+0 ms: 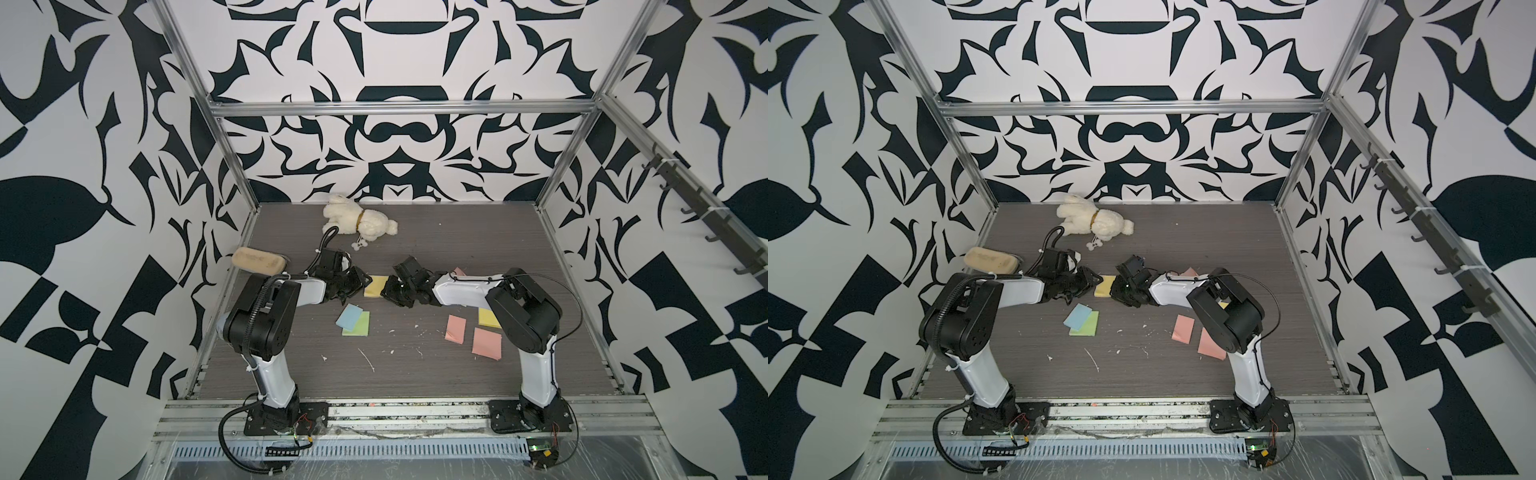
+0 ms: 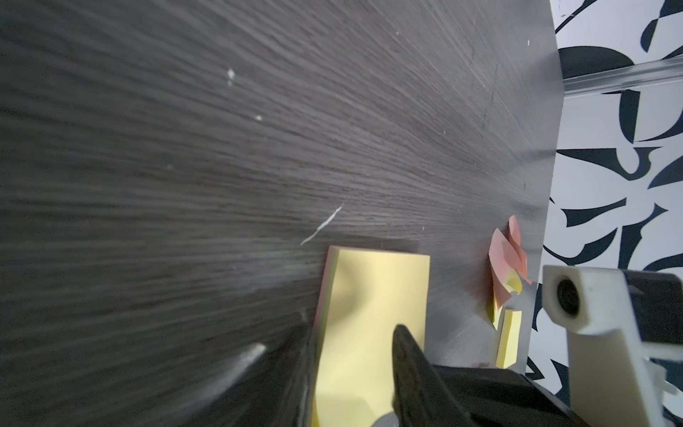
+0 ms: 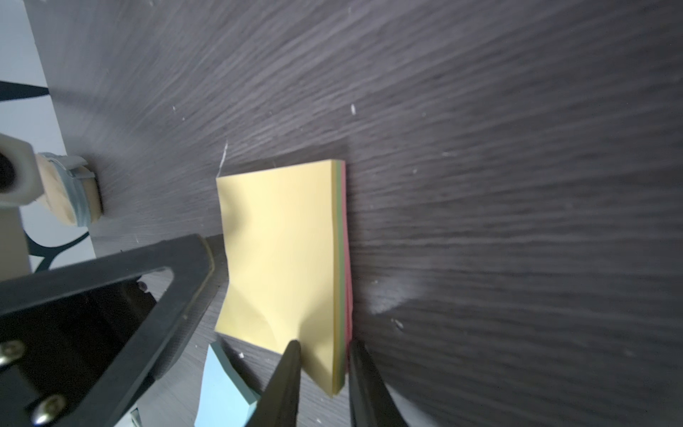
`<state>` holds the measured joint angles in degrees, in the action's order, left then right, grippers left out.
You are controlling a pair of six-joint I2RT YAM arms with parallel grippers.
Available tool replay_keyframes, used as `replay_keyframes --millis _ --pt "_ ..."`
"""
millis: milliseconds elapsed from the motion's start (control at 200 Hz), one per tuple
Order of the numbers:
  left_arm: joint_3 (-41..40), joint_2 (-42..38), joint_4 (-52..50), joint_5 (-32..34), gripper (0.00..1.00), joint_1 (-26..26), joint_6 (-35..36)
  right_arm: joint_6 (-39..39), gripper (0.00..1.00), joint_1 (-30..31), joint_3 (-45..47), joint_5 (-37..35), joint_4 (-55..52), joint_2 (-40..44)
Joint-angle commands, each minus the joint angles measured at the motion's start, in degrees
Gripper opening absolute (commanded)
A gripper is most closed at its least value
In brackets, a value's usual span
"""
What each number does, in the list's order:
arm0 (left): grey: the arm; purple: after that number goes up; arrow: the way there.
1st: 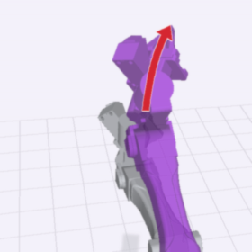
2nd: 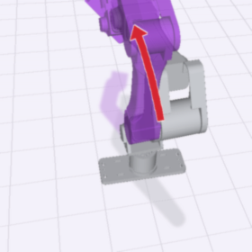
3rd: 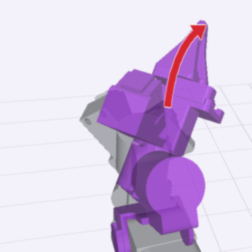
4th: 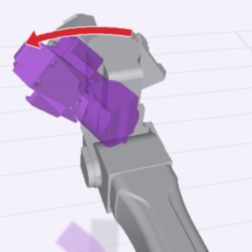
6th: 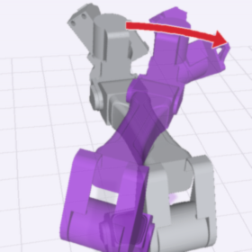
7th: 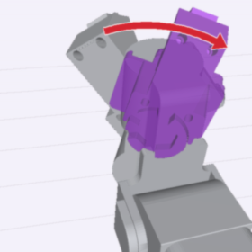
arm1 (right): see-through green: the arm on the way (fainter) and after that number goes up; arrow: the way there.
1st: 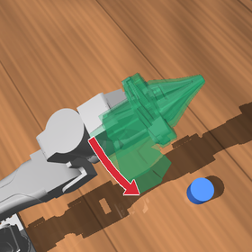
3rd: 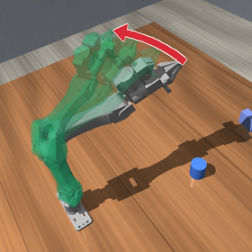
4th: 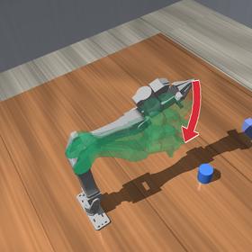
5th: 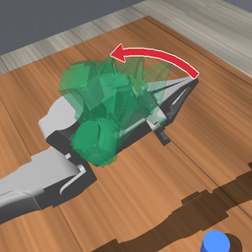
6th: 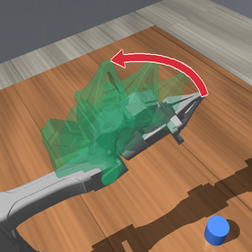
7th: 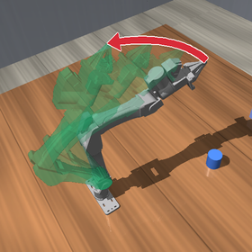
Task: Tear off pages from different memo pads
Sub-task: Pick up the memo pad from the center of the board.
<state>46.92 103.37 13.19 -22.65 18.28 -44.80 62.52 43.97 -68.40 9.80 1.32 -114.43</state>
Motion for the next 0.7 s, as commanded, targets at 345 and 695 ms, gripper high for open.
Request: replay_keyframes --millis 345,695 --pt "-4.2 -6.5 -5.8 -0.5 0.41 0.3 -1.9 -1.4 0.05 0.0 1.9 1.1 6.9 4.7" --pt "-10.9 -32.0 -10.1 -1.3 0.72 -2.0 -0.1 -7.6 0.00 -1.3 14.0 7.4 14.5 18.6"
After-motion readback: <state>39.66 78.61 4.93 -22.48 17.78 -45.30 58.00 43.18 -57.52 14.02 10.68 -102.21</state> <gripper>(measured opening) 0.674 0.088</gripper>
